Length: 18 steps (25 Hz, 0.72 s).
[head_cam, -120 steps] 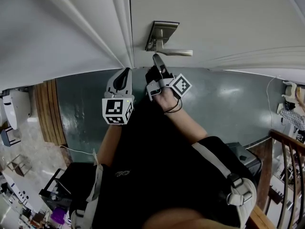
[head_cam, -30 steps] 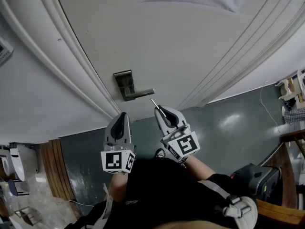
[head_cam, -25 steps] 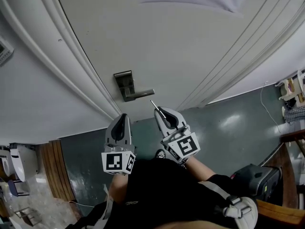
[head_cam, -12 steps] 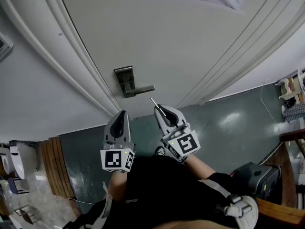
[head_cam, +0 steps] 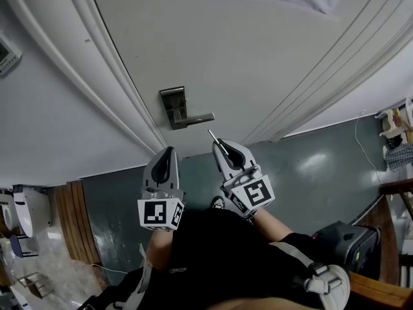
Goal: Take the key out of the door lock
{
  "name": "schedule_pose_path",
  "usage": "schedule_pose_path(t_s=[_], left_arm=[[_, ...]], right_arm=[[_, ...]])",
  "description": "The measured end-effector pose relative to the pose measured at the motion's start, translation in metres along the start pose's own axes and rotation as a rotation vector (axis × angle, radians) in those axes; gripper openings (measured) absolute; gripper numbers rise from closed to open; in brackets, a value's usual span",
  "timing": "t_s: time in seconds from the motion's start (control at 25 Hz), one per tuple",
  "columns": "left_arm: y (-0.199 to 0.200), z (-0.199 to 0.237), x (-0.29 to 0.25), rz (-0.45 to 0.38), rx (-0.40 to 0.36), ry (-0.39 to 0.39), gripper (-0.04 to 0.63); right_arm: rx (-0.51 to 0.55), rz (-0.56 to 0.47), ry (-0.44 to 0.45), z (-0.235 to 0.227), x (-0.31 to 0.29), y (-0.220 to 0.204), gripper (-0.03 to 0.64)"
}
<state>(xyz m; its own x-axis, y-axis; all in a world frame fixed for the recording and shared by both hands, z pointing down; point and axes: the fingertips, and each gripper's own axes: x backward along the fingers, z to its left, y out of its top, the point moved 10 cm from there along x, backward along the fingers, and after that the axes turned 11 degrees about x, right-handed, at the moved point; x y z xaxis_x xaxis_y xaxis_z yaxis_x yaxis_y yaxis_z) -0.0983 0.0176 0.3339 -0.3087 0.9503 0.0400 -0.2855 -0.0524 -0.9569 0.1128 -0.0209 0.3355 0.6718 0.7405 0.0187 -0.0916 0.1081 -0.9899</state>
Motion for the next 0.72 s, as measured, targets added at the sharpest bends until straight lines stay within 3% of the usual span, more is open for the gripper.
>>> schedule_pose_path(t_s=[0.72], left_arm=[[-0.0035,0.0064,0.0027,0.005,0.011,0.008,0.025]], right_arm=[[-0.002,0.010,-0.006,0.0025,-0.0020,-0.0003,0.031]])
